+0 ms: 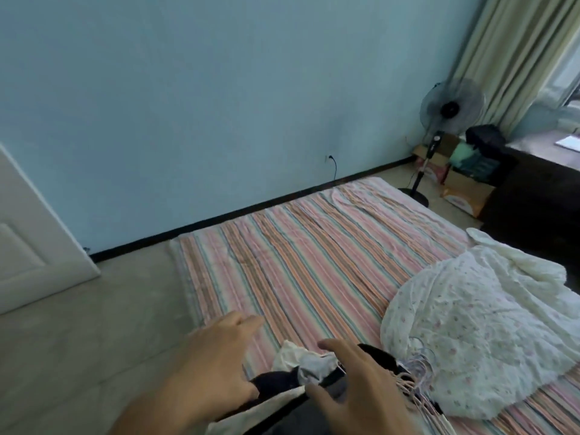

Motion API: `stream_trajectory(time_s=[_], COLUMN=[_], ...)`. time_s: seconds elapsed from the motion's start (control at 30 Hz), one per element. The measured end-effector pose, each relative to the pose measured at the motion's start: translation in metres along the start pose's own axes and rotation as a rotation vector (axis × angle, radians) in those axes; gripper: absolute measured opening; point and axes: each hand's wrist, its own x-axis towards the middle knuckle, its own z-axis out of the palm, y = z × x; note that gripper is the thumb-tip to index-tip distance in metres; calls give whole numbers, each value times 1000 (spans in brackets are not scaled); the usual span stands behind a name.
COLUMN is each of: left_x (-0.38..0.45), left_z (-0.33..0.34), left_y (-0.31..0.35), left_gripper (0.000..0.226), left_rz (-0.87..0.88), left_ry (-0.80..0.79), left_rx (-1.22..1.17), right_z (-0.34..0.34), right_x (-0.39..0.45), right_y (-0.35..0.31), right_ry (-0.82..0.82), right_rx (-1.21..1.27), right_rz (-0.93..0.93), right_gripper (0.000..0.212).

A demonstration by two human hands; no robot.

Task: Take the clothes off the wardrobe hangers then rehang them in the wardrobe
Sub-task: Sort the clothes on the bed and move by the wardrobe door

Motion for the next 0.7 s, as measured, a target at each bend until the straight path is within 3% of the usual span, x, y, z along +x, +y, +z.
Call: stream_trajectory(time_s=[0.2,0.4,0.5,0.7], left_x=[-165,-329,-397,-527], left_z=[-62,-94,-100,-105], left_y=[-83,-157,-183,-208], left_gripper=[105,112,110,109], left_rz=[-182,-377,-441,-611], left_ry=[123,222,264,386], left_rx=[10,-63,-170,-151], right_z=[-4,24,41,72], right_x=[-43,-100,-127,-178], right_y=[-156,-303,-363,-467], right_ry=[-230,-157,-124,-232], right_rx=[-157,-276,-321,-365], right_rz=[-216,-464,-624,-883], right_gripper=[75,80,77,62])
